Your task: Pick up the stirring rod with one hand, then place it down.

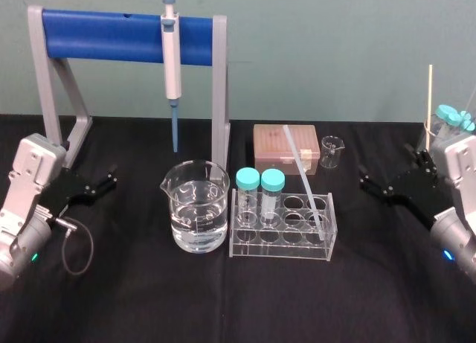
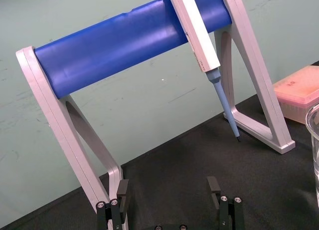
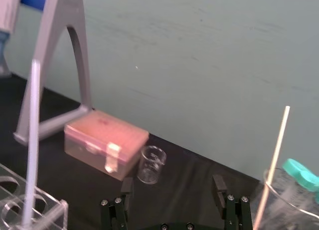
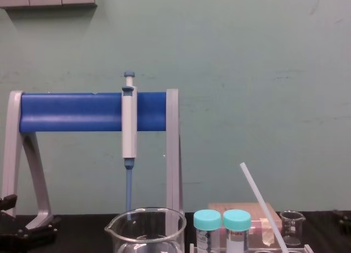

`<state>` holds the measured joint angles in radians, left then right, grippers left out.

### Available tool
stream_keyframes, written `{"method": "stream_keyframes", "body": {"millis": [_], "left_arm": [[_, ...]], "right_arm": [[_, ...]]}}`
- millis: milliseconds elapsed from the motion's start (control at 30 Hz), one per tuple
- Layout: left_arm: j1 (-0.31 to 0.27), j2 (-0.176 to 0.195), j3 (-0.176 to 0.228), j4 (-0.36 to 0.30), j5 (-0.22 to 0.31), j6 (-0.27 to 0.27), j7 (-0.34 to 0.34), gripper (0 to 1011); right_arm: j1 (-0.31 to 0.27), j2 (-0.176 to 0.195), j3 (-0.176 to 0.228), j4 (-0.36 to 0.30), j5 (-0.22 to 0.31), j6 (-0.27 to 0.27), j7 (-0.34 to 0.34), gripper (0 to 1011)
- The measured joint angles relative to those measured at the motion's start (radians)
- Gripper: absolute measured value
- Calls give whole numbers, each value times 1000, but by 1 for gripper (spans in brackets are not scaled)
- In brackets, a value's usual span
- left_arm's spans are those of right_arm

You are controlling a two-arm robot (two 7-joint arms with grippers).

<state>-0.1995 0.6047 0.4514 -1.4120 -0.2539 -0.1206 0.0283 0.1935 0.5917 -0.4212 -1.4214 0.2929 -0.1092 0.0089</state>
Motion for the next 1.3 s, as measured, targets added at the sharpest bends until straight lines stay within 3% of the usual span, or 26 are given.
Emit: {"method": "stream_keyframes", "body": {"millis": [200,233,300,467,833,1300], "left_arm": [[0,0,0,0,0,0,0,1000],[0,0,0,0,0,0,0,1000],[0,0,0,0,0,0,0,1000],[0,0,0,0,0,0,0,1000],[0,0,0,0,0,0,0,1000],[0,0,0,0,0,0,0,1000]], "right_arm": [[-3,-25,48,-48,130,73,98,1000],[-3,-25,48,-48,130,73,98,1000],[-2,-39,64,-74,190,118,146,1000],[5,-58,72,-105,235,153,203,1000],[40,-96,55,-122,228,166,288,1000],[109,-152,20,-34,147,191,323,1000]]}}
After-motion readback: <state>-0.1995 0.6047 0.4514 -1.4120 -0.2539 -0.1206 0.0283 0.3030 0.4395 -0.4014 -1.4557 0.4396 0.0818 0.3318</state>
